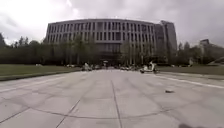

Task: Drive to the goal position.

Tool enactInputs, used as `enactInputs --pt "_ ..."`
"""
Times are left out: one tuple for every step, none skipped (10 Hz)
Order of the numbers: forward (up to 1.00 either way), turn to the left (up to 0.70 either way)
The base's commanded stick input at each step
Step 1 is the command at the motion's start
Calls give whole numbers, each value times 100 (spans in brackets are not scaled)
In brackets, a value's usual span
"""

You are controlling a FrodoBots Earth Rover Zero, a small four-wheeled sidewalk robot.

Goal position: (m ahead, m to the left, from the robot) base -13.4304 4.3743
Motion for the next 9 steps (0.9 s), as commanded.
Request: enactInputs --pt "70 0" --pt "70 0" --pt "70 0" --pt "70 0" --pt "70 -4" --pt "70 -14" --pt "70 -14" --pt "70 -12" --pt "70 0"
